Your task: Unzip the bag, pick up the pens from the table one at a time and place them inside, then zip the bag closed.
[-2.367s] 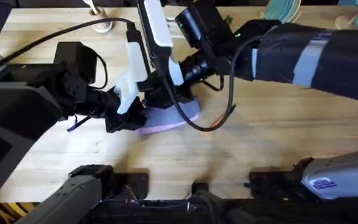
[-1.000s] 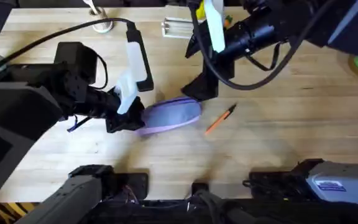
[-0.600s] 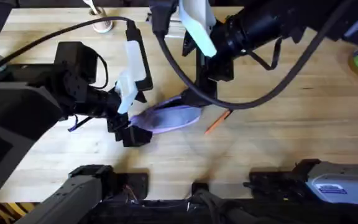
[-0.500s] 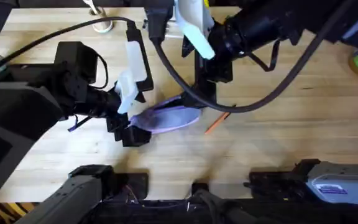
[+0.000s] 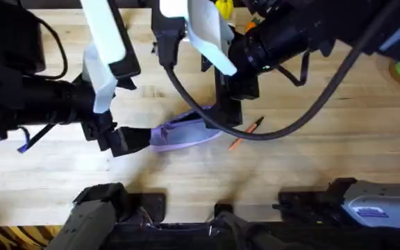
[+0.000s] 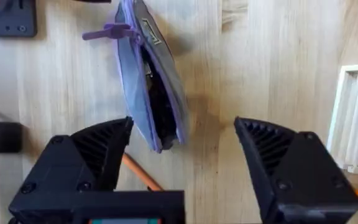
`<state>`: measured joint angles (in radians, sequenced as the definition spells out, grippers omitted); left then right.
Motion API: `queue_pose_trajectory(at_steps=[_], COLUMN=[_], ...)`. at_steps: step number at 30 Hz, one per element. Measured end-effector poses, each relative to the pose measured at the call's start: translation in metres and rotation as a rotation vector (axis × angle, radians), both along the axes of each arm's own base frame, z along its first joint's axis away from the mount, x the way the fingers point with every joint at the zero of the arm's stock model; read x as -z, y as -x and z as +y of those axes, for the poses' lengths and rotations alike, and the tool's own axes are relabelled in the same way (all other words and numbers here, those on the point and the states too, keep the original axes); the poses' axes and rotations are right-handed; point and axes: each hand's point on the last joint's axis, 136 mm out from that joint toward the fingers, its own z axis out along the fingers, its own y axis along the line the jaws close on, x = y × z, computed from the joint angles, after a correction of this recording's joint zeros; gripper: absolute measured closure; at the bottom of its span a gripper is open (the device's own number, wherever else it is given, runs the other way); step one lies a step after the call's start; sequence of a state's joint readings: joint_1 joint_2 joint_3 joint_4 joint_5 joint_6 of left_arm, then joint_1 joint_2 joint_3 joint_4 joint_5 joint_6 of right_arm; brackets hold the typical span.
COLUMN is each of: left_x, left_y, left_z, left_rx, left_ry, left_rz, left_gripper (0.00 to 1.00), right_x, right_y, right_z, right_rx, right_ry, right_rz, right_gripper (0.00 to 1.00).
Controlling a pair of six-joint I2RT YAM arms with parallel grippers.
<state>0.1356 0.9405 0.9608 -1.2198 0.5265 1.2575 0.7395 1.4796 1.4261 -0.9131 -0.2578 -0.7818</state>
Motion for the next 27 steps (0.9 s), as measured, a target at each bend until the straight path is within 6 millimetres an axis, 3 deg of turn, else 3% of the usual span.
queue_pose_trajectory(at_steps=[8,9,15,16,27], left_x=[-0.011,-0.012,-0.011,-0.011,-0.011], left_y=[0.013,0.013,0.013,0.013,0.014], left_z=[0.009,0.009,0.009,0.009,0.009], left_rx=[-0.06,-0.061,-0.061,-0.061,-0.061], left_ry=[-0.006,-0.007,-0.007,-0.007,-0.006], left_rz=[-0.043,-0.046,-0.044,-0.044,-0.04], left_gripper=[0.007,0.007,0.008,0.008,0.008], right_x=[0.0,0.0,0.003,0.006,0.066], right_y=[0.001,0.001,0.007,0.009,0.009], right_z=[0.0,0.0,0.003,0.004,0.016], right_rx=[-0.003,-0.004,-0.009,-0.011,-0.026], right_ry=[0.0,0.001,-0.01,-0.008,0.084], right_rz=[0.002,0.001,0.047,0.067,0.248], right_gripper=[0.007,0.061,0.895,0.946,0.966])
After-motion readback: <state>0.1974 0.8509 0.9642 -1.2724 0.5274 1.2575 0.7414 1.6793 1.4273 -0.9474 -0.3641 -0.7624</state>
